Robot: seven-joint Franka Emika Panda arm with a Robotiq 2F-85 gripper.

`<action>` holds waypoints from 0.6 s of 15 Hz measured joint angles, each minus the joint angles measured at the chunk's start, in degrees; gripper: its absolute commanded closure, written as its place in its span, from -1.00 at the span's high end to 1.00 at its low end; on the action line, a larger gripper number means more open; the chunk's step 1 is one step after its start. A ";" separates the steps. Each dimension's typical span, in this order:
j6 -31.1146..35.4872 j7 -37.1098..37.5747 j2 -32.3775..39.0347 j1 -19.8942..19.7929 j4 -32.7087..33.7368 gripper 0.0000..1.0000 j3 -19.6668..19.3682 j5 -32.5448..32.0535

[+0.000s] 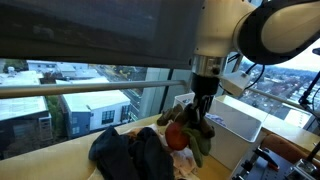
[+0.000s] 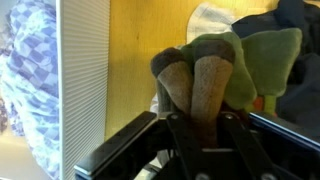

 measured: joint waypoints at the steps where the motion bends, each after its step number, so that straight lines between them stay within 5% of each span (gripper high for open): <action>1: 0.00 0.02 -0.03 0.06 -0.07 0.30 0.00 0.00; 6: -0.01 0.02 -2.23 -0.03 0.25 0.98 -0.32 0.00; 9: -0.08 -0.01 -4.25 -0.43 0.67 1.00 -0.79 -0.01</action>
